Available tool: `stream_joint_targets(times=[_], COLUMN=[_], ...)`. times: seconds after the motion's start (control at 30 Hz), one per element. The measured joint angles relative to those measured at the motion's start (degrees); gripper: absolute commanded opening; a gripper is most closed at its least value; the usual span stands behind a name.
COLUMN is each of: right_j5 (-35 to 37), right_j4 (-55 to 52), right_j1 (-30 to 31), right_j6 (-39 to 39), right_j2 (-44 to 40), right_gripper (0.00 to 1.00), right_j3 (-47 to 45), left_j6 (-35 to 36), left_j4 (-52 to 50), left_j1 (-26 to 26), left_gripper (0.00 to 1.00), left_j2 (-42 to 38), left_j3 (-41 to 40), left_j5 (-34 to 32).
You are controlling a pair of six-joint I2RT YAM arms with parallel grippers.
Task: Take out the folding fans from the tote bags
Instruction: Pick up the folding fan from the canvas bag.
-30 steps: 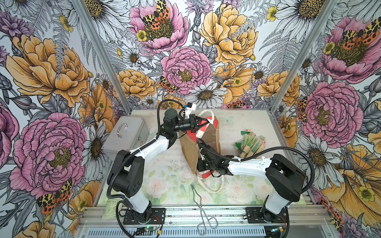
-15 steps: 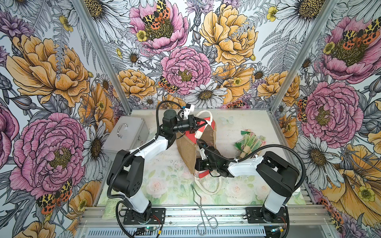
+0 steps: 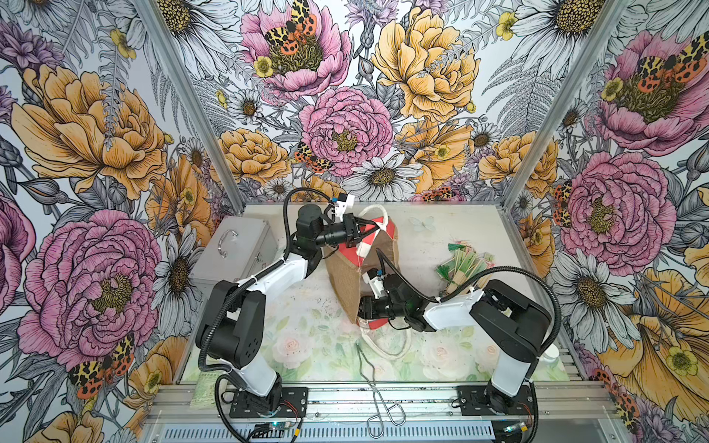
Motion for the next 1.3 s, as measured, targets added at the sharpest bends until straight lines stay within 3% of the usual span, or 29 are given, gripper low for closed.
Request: stream_joint_targets(times=[0.5,0.67,0.8,1.3], right_j5=[-6.6,-8.8,-9.6,-7.6], right_j4=[10.2,13.3,13.5,6.9], right_j1=[0.0,0.0,0.0,-1.3], right_j6=[3.6,5.9,6.6,3.0], right_j2=[5.6,7.1,7.2,-2.3], right_gripper=[0.49,0.26,0.14,0.0], right_j3=[0.3,0.6,0.6,-3.5], left_j6=[2.2,2.6,2.8,3.2], left_j4=[-3.1,-3.6,-3.7,-3.4], left_j1=[0.0,0.0,0.0,3.6], left_gripper=[0.0,0.0,0.0,0.0], left_j2=[0.0,0.0,0.0,-2.8], left_j3=[0.2,0.2,0.2,-1.6], left_j5=[0.0,0.0,0.0,-2.4])
